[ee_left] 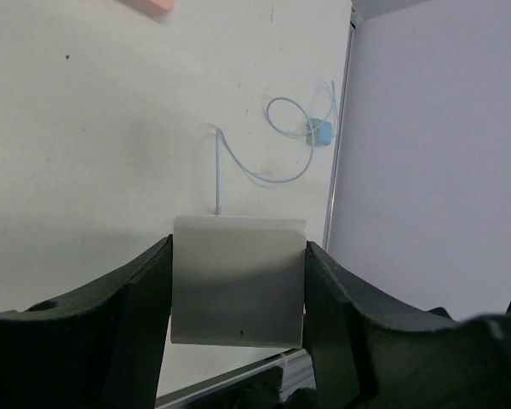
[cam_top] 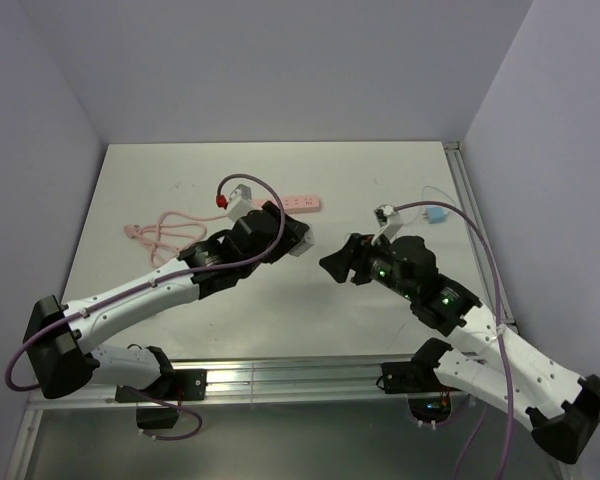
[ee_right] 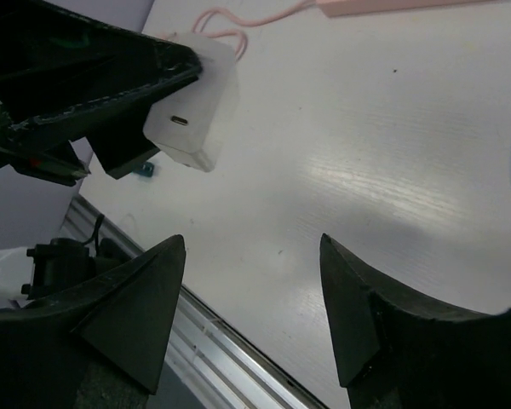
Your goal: Insert the plug
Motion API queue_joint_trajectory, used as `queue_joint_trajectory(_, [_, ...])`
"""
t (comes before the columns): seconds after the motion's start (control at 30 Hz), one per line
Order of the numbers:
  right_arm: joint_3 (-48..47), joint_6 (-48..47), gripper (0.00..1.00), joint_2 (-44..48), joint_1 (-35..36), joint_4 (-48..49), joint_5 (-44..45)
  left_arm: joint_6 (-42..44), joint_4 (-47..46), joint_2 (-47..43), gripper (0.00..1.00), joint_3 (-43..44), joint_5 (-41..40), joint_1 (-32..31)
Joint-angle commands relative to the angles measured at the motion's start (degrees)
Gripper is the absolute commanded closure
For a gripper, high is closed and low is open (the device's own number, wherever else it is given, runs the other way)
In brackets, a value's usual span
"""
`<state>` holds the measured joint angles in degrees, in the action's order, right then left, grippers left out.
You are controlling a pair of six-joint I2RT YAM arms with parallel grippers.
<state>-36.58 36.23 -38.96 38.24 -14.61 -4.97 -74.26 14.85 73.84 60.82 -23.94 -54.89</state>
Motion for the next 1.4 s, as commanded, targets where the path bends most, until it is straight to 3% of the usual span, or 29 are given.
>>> queue_joint_trajectory(0.0, [-4.9, -1.86, 0.28, -4.98, 5.08, 7.05, 4.88, -9.32, 3.34, 1.03, 1.0, 3.43, -2.16, -0.13])
queue_joint_trajectory(0.27, [-6.48, -1.6, 0.22, -11.47, 9.31, 13.11, 11.65, -13.89, 4.92, 1.92, 1.0, 2.99, -4.27, -1.97])
queue_joint_trajectory(0.57, [-6.93, -2.04, 0.31, -16.58, 12.74, 17.42, 18.5, -17.67, 4.83, -0.72, 1.0, 1.67, -6.03, -3.38])
queue_joint_trajectory(0.77, [-6.14, -0.98, 0.45, -17.99, 13.09, 18.82, 21.41, -18.29, 3.17, -2.12, 1.0, -0.08, -4.27, -3.38])
queue_joint_trajectory(0.87, [-5.61, -0.81, 0.7, -18.25, 13.18, 19.62, 21.23, -17.68, 2.21, -2.47, 1.0, -0.52, -3.13, -3.38])
queue_joint_trajectory(0.9, [-5.61, -0.55, 0.93, -18.43, 13.18, 19.45, 21.15, -16.72, 1.76, -2.56, 0.97, -0.52, -2.95, -3.38])
queue_joint_trajectory(0.93, [-5.78, -0.37, 1.0, -18.61, 13.18, 18.75, 21.23, -15.23, 1.41, -2.83, 0.87, -0.61, -2.6, -3.38])
queue_joint_trajectory(0.97, [-5.52, -0.11, 1.0, -18.61, 13.18, 18.83, 21.23, -14.78, 0.97, -3.44, 0.75, -0.96, -2.34, -3.46])
queue_joint_trajectory(1.0, [-5.26, -0.19, 1.0, -18.52, 13.18, 18.92, 20.62, -14.17, 0.45, -4.05, 0.43, -1.4, -2.77, -3.38])
queue_joint_trajectory(1.03, [-4.82, -0.02, 1.0, -17.91, 13.18, 19.18, 20.44, -12.68, -0.08, -4.93, 0.24, -2.01, -4.43, -3.38])
queue_joint_trajectory(1.07, [-3.6, 0.24, 1.0, -17.21, 13.18, 19.44, 20.27, -11.79, -0.52, -7.11, 0.08, -3.76, -4.97, -3.38])
queue_joint_trajectory(1.1, [-2.89, 0.25, 1.0, -16.77, 13.18, 19.79, 19.66, -10.57, -2.0, -8.44, 0.01, -4.91, -5.58, -3.12])
queue_joint_trajectory(1.3, [1.85, -0.19, 1.0, -9.57, 13.18, 19.53, 16.84, -1.6, -4.12, -21.09, 0.01, -14.13, -7.35, 0.3])
queue_joint_trajectory(1.37, [3.0, -1.41, 1.0, -5.89, 12.91, 19.88, 14.22, 4.71, -9.91, -26.0, 0.06, -19.12, -5.77, 0.93])
